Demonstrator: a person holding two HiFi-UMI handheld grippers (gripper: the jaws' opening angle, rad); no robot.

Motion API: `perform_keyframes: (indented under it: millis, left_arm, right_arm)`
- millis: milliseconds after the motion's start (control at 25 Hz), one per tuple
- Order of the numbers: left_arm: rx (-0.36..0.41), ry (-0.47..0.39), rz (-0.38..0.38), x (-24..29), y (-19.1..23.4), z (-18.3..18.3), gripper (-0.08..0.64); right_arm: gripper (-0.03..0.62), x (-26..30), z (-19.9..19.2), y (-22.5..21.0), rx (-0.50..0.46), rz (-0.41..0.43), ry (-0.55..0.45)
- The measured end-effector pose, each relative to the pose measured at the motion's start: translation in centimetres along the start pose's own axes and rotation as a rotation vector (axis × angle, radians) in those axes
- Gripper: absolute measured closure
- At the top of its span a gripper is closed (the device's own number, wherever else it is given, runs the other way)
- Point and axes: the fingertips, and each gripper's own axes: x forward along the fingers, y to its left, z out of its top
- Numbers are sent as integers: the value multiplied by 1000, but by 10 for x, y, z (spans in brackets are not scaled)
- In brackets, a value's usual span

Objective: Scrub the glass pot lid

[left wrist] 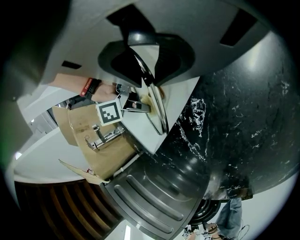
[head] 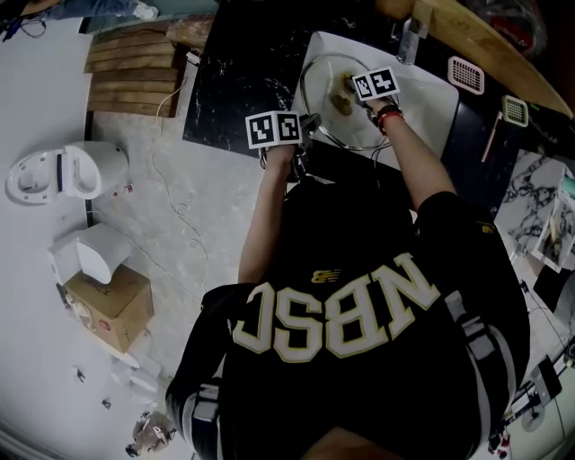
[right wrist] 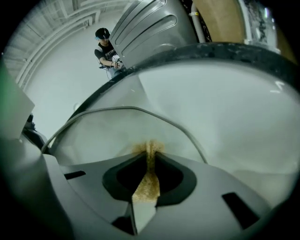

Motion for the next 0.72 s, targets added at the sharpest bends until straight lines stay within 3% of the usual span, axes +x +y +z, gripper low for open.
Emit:
perform_keyframes:
  millis: [160, 400, 720]
  left_arm:
    - [1, 5, 2, 0, -1, -2, 460]
    - [4, 5, -1, 0, 0, -1, 460]
    - [4, 12, -4, 0, -1, -2, 460]
  right_arm:
    - [526, -6, -17, -27, -31, -81, 34]
    - [528, -21, -46, -44, -34, -127, 68]
    - [537, -50, -92, -24, -68, -142, 220]
